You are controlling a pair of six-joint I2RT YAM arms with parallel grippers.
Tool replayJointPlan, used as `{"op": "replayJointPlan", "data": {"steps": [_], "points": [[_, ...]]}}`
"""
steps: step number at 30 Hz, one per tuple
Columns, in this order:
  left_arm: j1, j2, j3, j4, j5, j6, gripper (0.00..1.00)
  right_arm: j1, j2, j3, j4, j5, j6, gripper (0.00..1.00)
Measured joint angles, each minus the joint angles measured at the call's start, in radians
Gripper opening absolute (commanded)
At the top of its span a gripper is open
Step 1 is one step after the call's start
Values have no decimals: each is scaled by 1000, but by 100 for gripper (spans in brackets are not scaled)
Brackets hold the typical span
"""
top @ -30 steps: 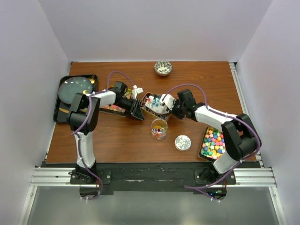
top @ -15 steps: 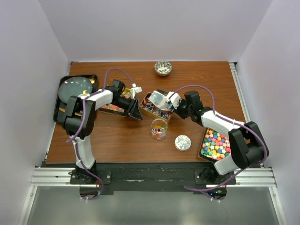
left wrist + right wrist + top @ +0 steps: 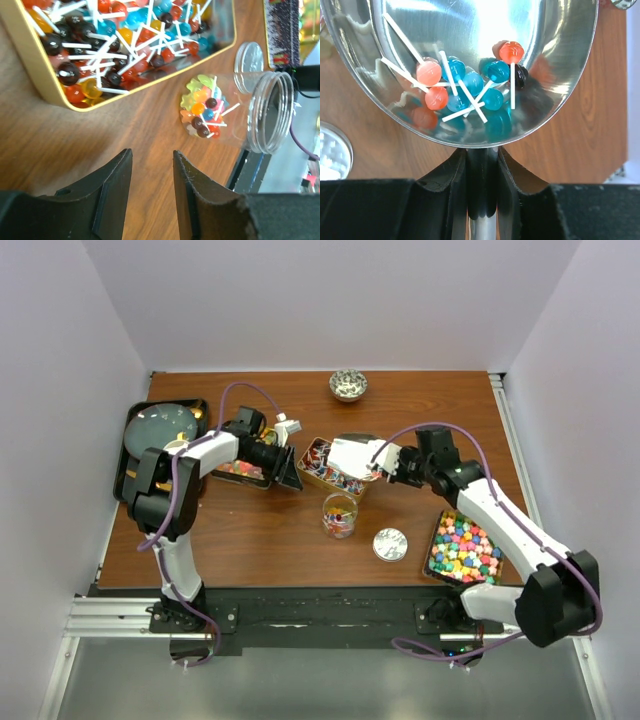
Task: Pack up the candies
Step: Place the fake candies in the packing bottle.
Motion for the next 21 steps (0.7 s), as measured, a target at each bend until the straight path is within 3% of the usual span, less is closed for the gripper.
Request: {"op": "replayJointPlan", "data": {"steps": [11, 21], "points": [[0, 0, 0, 37, -53, -43, 43, 26, -84, 31, -187, 60, -257, 0], [0, 0, 0, 56, -58, -78, 43, 156, -129, 22, -238, 182, -417, 0]]}}
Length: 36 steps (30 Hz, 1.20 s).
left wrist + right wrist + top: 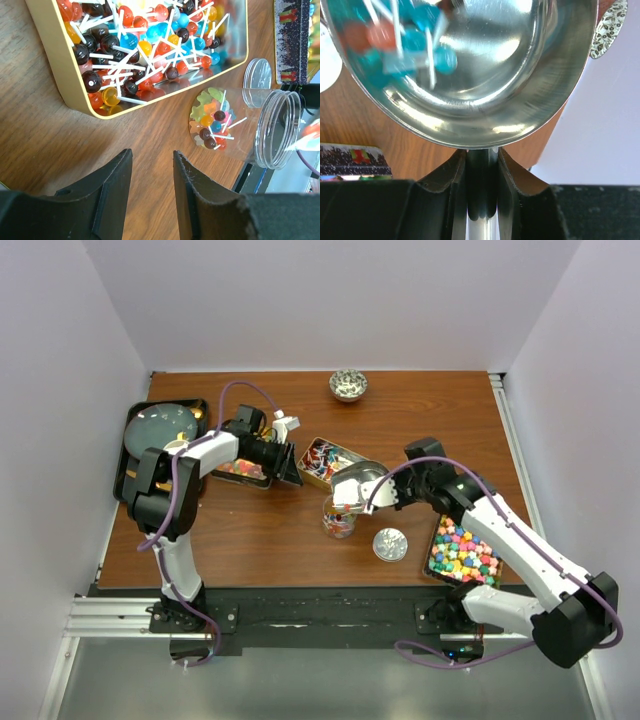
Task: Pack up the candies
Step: Place the fake candies in the packing bottle.
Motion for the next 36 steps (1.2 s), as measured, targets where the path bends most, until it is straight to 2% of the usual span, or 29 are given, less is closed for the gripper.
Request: {"op": "replayJointPlan", "data": {"steps": [8, 18, 25, 30, 33, 36], "points": [[0, 0, 0, 11, 2, -21, 43, 42, 1, -19, 2, 130, -77, 0], [0, 0, 20, 25, 13, -45, 44, 72, -39, -19, 2, 198, -194, 0], [0, 0, 68, 37, 38, -69, 45, 74, -76, -16, -10, 220, -208, 0], [-4, 0, 88, 39, 44, -82, 45, 71, -68, 51, -48, 245, -70, 0], [-18, 0, 117, 39, 39, -95, 45, 43, -28, 137, -65, 266, 89, 0], [-52, 0, 156, 45, 23, -107, 45, -44, -10, 184, -58, 287, 286, 0]]}}
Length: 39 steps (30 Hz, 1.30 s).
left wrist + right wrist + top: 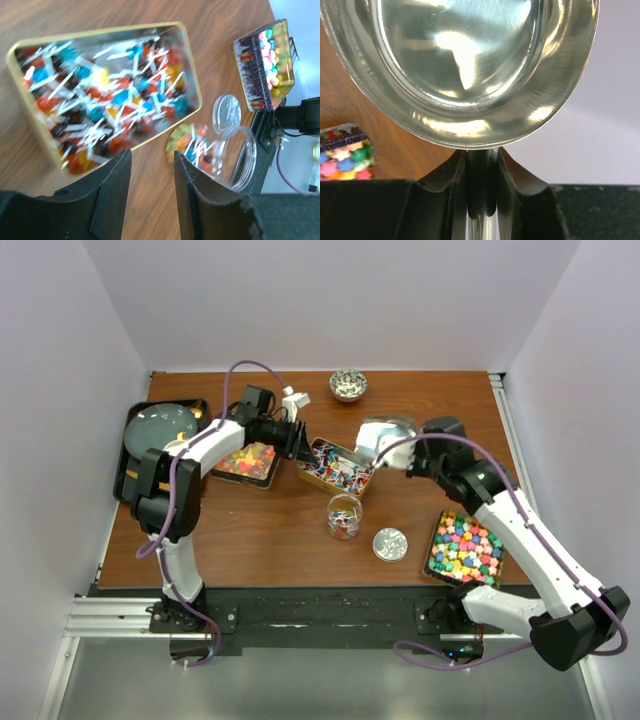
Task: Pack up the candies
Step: Place the fake candies in the packing bottle, then move the storage box to the center of the board.
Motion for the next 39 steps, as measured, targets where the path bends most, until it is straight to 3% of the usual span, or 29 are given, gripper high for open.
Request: {"op": "replayJointPlan", "data": {"steps": [7, 16, 24, 39], "points": [[-151, 19, 118, 14, -71, -43, 45, -249, 18, 42, -18, 72, 397, 0], [-447, 125, 380, 63, -162, -76, 46, -516, 26, 106, -64, 79, 708, 0], [-639, 284, 451, 120, -229, -95, 50, -623, 26, 113, -112, 51, 787, 0], [-730, 492, 585, 155, -351, -167, 54, -638, 31, 161, -163, -2, 787, 0]]}}
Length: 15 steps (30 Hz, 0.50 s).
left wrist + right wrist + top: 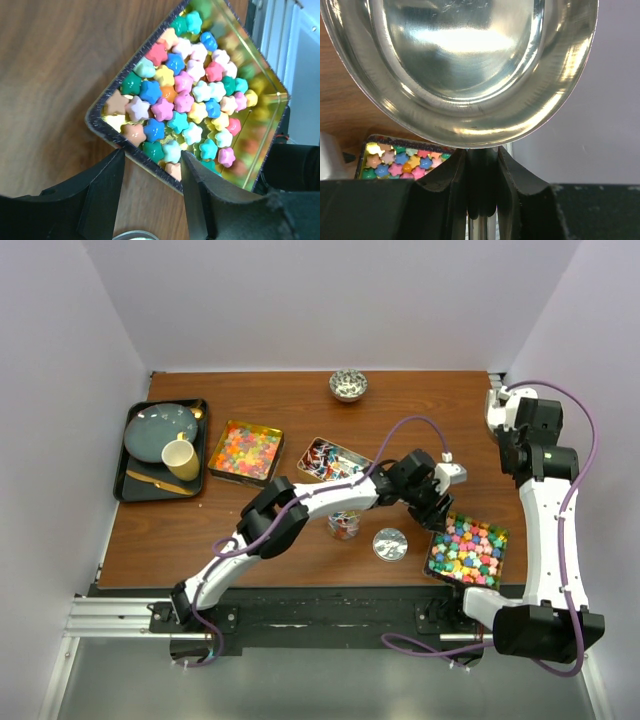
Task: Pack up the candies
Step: Move the storage box to the center of the board.
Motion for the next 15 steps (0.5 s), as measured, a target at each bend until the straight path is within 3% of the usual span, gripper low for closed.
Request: {"op": "replayJointPlan", "data": {"steps": [15], "points": [[13, 32, 18, 6, -199, -68, 50, -3, 1, 0, -12, -27, 7, 0]]}}
